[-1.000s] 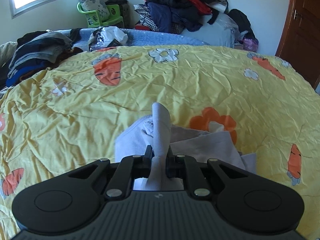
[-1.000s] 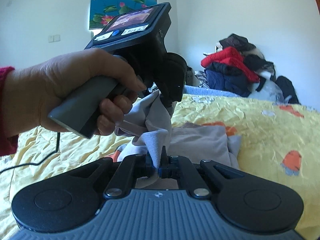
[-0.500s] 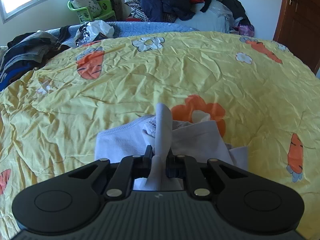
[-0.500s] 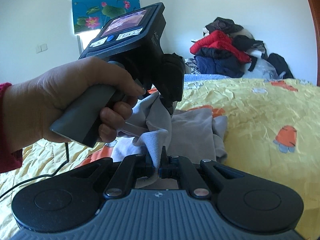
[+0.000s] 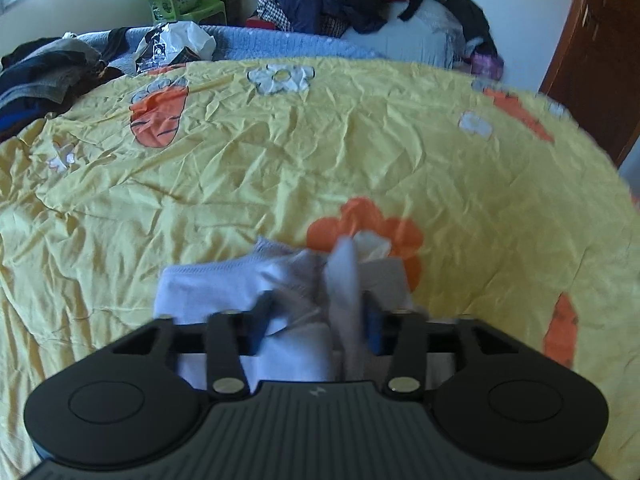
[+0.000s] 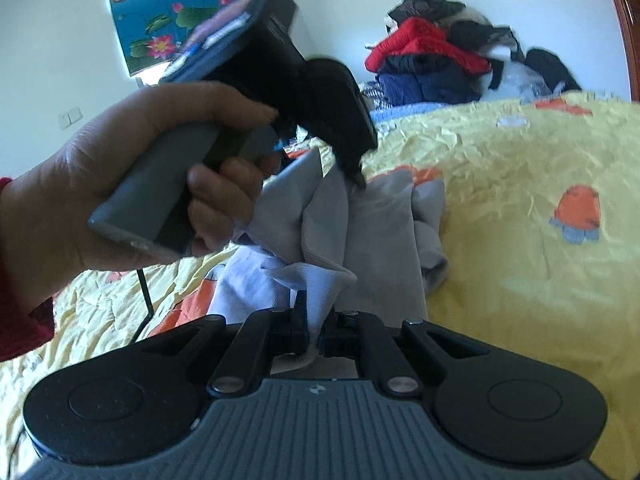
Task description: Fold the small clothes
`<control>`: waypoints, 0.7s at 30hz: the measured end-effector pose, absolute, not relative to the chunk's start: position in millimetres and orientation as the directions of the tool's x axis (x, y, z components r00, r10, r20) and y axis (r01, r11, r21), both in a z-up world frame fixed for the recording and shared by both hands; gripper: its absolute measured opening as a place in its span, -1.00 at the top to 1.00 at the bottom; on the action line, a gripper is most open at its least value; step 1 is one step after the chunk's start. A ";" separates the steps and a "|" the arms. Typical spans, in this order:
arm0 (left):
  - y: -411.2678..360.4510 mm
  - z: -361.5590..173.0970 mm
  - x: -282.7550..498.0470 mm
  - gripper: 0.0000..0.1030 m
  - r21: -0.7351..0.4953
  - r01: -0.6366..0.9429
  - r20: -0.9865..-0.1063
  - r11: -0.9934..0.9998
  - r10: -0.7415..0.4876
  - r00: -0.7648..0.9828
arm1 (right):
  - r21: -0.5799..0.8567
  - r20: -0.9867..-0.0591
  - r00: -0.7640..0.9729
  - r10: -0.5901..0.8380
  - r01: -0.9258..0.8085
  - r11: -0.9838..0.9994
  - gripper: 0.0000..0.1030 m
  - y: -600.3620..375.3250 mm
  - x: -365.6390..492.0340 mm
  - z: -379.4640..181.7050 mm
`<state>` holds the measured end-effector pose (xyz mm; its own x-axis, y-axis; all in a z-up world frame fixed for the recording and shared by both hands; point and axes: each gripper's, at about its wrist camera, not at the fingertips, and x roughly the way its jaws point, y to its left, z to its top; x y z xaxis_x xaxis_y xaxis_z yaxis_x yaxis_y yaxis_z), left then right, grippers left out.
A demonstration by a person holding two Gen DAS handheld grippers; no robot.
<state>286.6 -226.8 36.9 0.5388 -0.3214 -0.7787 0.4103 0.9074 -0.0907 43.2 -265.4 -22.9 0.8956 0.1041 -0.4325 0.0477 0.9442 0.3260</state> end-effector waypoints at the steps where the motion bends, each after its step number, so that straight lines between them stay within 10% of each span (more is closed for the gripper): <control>1: -225.9 40.0 286.8 -0.32 -0.110 0.406 -0.767 0.907 -0.337 0.546 | 0.342 -0.436 0.893 0.110 0.051 0.938 0.88 -267.7 43.8 -24.3; 21: -161.7 53.1 271.0 -0.43 -0.082 0.323 -0.690 0.943 -0.288 0.664 | 0.532 -0.459 0.863 0.210 0.078 0.843 0.39 -296.6 41.9 -39.0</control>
<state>271.0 -161.7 53.1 0.6643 -0.2878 -0.6898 0.3234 0.9427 -0.0818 41.9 -296.6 -39.0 0.8632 0.2099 -0.4591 0.0782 0.8429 0.5323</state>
